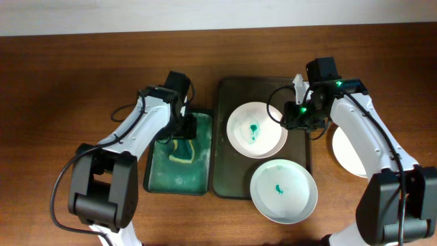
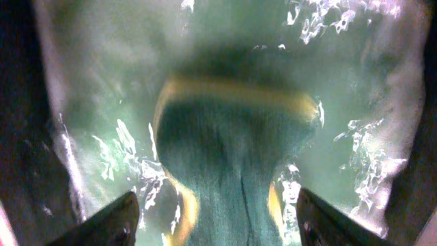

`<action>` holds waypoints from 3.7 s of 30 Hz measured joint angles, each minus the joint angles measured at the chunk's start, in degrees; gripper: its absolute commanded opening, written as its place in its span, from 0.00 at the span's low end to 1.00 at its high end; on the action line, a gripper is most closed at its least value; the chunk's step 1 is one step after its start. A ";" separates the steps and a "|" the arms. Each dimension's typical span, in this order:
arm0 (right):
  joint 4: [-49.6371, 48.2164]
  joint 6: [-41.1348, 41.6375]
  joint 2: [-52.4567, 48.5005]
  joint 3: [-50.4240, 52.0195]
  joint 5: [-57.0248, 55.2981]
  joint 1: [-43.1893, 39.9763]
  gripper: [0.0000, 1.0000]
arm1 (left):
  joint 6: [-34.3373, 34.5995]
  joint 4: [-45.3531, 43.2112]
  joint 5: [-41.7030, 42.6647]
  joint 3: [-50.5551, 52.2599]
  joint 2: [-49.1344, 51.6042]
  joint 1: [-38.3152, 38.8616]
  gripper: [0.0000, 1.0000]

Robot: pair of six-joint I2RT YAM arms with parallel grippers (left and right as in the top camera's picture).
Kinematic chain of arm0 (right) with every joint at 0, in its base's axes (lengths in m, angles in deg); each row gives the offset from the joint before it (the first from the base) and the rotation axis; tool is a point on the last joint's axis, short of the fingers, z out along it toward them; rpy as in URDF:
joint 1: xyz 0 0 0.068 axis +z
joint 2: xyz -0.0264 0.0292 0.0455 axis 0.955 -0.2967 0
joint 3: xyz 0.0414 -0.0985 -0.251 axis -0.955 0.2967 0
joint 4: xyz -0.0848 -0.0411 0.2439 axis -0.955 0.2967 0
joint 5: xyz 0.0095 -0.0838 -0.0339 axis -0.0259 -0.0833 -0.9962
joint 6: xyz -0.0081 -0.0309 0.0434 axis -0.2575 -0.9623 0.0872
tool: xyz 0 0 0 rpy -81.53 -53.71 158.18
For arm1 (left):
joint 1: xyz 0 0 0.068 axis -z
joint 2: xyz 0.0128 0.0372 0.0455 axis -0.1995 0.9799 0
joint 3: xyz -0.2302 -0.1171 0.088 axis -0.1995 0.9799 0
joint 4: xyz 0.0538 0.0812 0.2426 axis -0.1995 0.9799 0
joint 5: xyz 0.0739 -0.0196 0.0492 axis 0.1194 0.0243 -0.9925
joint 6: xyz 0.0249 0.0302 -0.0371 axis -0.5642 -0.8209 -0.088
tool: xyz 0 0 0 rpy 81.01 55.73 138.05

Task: Clean dirty plates on tray and stack at the side

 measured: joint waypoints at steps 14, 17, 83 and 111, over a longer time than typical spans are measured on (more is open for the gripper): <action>-0.24 0.02 0.00 -0.04 0.00 0.00 0.36 | -2.64 -3.85 -0.57 -0.35 -1.57 3.28 0.75; -0.22 0.00 0.00 -0.04 0.00 0.00 0.37 | -1.42 6.51 0.94 -4.90 -3.82 3.32 0.52; -10.12 0.70 -15.56 3.15 3.21 -2.56 0.04 | 4.76 5.42 11.28 -38.56 28.46 20.57 0.00; -11.37 1.36 -15.58 3.52 4.50 -1.97 0.05 | 4.83 35.89 -1.55 -56.52 17.64 18.29 0.00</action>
